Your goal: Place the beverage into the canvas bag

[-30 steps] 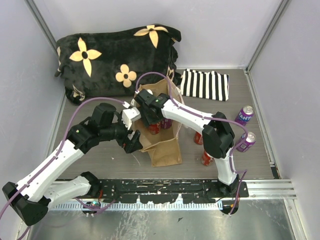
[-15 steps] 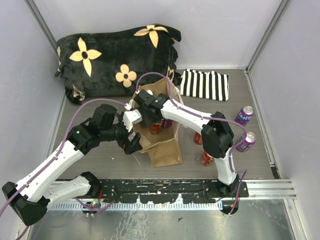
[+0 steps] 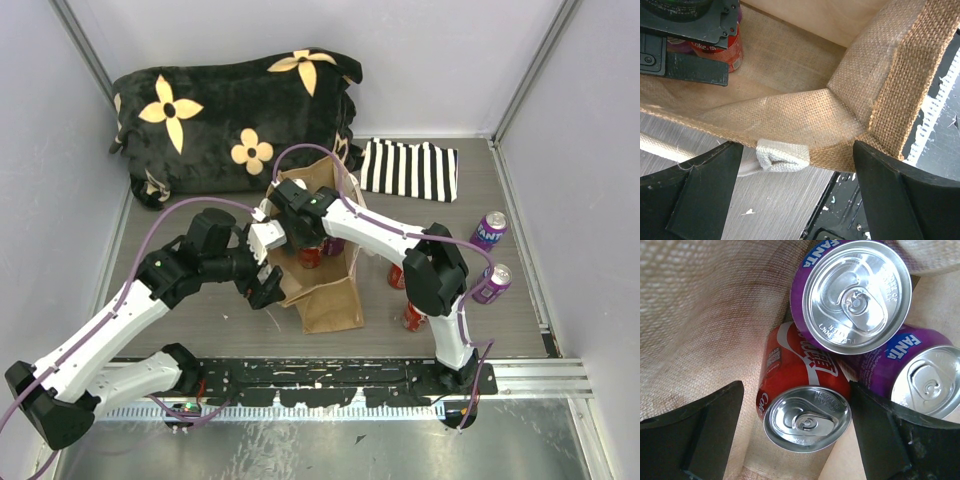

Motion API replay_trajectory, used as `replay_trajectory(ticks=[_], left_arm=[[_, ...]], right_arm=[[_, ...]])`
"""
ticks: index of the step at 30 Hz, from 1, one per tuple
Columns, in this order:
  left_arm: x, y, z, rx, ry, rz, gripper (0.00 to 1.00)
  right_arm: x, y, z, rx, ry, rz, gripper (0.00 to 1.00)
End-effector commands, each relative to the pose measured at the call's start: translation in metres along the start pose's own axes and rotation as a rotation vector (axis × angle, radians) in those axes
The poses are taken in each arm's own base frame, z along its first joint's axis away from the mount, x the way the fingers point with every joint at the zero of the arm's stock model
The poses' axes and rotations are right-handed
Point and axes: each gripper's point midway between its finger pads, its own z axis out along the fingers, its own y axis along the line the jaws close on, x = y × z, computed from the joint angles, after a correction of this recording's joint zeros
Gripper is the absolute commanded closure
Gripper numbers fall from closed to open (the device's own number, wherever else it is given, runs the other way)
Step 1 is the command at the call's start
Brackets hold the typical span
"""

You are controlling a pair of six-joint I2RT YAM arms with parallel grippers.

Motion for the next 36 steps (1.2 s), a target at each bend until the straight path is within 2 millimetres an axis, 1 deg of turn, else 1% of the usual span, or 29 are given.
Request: replay_trajectory(ticks=[1,5,10,15,19,26,30,34,36], left_arm=[[0.002,0.004,0.005,-0.004,0.012,0.040,0.02],[0.001,0.005,0.007,-0.006,0.014,0.043,0.02],[0.001,0.005,0.008,-0.002,0.018,0.042,0.02],[0.001,0.005,0.008,-0.001,0.018,0.042,0.02],[0.001,0.005,0.009,0.000,0.019,0.042,0.02],[0.001,0.005,0.010,0.003,0.020,0.045,0.02],[0.000,0.005,0.011,0.005,0.017,0.046,0.02],[-0.003,0.006,0.011,-0.003,0.012,0.053,0.02],[-0.008,0.011,0.010,-0.026,-0.002,0.065,0.02]], right_arm=[[-0.032,0.006,-0.028,-0.055,-0.119,0.045,0.12],[-0.035,0.005,-0.035,-0.061,-0.135,0.056,0.15],[-0.039,0.003,-0.041,-0.057,-0.161,0.063,0.17],[-0.043,0.002,-0.045,-0.054,-0.182,0.071,0.16],[-0.043,-0.001,-0.043,-0.041,-0.184,0.076,0.14],[-0.054,-0.007,-0.054,-0.019,-0.239,0.098,0.14],[-0.057,-0.009,-0.056,-0.010,-0.251,0.104,0.14],[-0.062,-0.014,-0.065,0.002,-0.276,0.121,0.15],[-0.065,-0.017,-0.072,0.011,-0.293,0.135,0.16]])
